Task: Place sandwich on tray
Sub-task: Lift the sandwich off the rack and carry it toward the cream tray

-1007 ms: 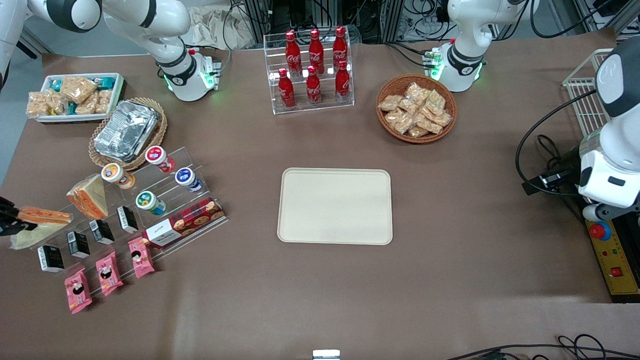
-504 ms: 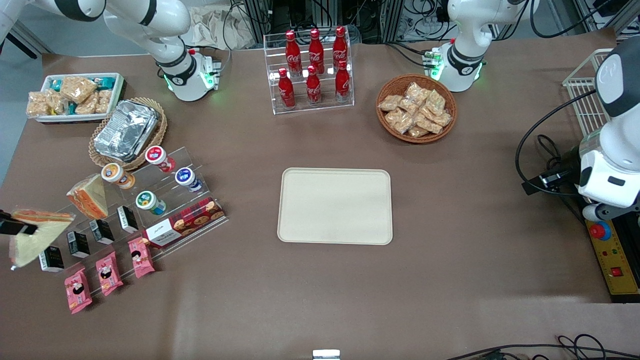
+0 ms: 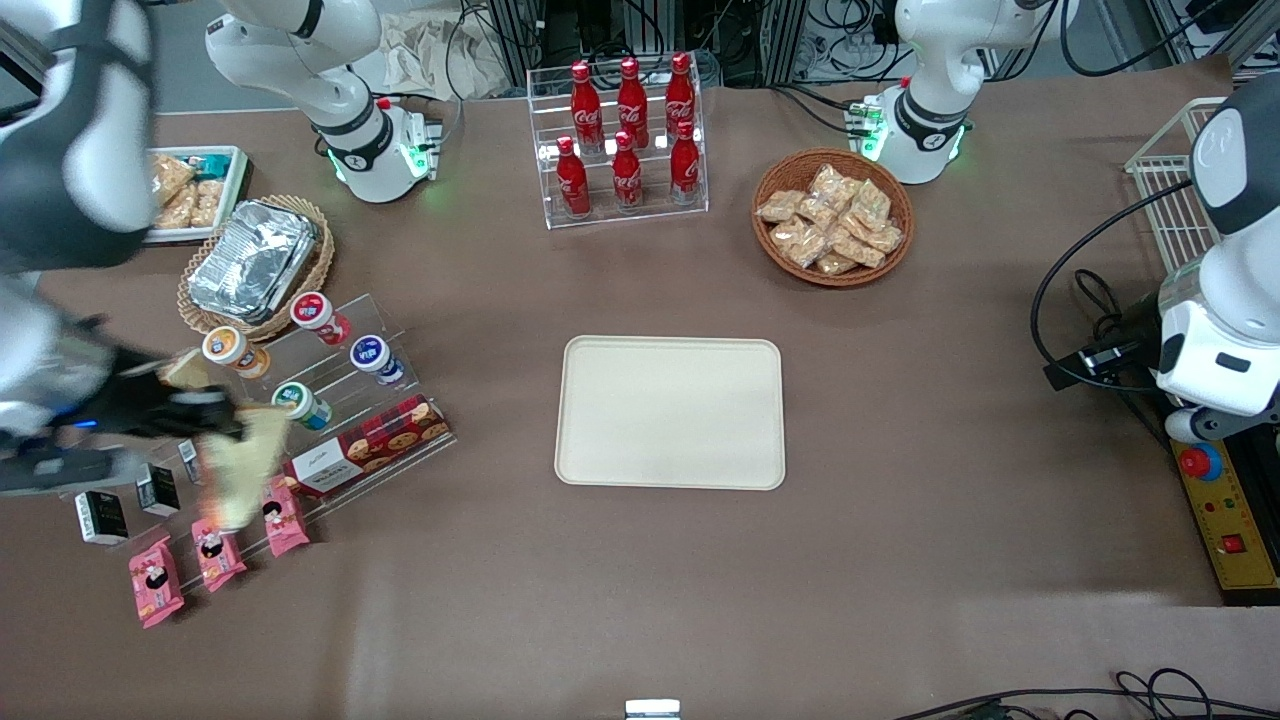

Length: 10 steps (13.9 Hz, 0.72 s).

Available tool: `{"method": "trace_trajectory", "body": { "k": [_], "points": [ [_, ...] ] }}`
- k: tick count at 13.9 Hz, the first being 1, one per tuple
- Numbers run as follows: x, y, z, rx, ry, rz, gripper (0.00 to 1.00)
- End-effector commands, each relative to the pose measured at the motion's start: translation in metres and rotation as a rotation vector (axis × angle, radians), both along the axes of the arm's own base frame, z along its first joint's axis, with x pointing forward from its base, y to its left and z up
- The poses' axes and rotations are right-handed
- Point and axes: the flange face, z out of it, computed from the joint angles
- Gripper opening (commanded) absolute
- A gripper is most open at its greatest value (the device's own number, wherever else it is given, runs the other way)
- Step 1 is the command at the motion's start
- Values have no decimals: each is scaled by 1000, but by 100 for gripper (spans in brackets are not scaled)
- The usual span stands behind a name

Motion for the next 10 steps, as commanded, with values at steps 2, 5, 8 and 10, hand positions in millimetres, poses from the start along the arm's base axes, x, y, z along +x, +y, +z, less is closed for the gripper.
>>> {"method": "trace_trajectory", "body": {
  "k": [2,5,8,10],
  "points": [
    [-26,120,-1,-121,-75,224,37],
    [-45,187,-14,-177,-112,373,37],
    [-59,239,-43,-204,-111,564,37],
    [-70,278,-71,-221,-116,709,37]
  ]
}}
